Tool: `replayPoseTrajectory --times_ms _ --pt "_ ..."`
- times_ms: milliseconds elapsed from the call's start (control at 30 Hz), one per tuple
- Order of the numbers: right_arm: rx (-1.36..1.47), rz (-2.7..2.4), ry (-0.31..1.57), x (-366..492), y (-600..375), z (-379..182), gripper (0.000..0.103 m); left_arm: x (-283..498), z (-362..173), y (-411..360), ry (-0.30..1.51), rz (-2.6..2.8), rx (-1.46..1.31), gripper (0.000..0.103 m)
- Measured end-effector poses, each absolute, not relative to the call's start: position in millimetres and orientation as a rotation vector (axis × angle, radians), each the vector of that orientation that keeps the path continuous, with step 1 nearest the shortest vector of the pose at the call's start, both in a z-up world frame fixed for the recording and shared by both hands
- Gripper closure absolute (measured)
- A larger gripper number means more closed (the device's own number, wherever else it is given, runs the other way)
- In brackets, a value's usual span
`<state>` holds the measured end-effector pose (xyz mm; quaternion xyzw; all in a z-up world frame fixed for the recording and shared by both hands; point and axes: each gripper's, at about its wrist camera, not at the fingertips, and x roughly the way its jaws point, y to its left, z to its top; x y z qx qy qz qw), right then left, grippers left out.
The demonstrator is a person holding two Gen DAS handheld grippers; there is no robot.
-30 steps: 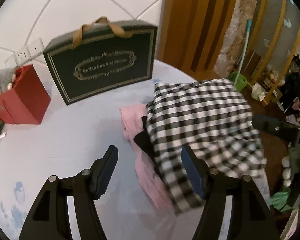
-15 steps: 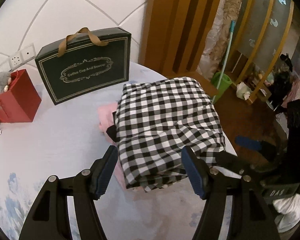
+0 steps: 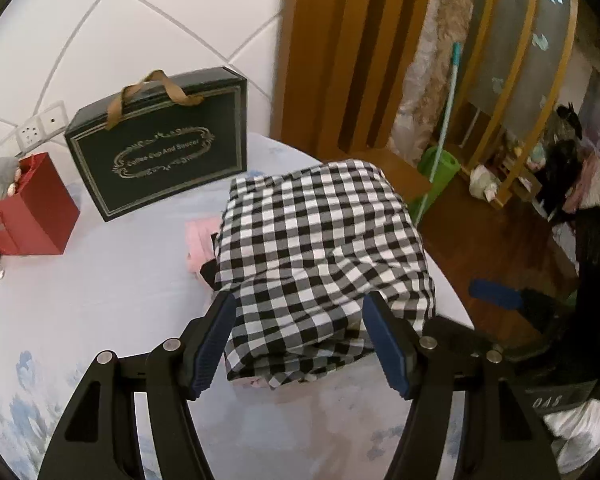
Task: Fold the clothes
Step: 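Lower the bundle onto the pink cloth and open both grippers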
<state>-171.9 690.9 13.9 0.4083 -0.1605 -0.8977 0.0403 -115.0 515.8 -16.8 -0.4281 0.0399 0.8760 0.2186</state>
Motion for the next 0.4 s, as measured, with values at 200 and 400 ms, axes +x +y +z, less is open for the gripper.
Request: replayPoseTrajectory --times_ms 200,400 --pt "1.25 -2.746 -0.5 -166.5 691.1 12.2 0.0 -112.3 -17.8 520.7 0.124 2.414 -1.202 0.036" --pt "1.237 -2.747 -0.511 -163.5 692.7 12.7 0.0 -110.2 -15.8 520.4 0.114 2.441 -1.18 0.027"
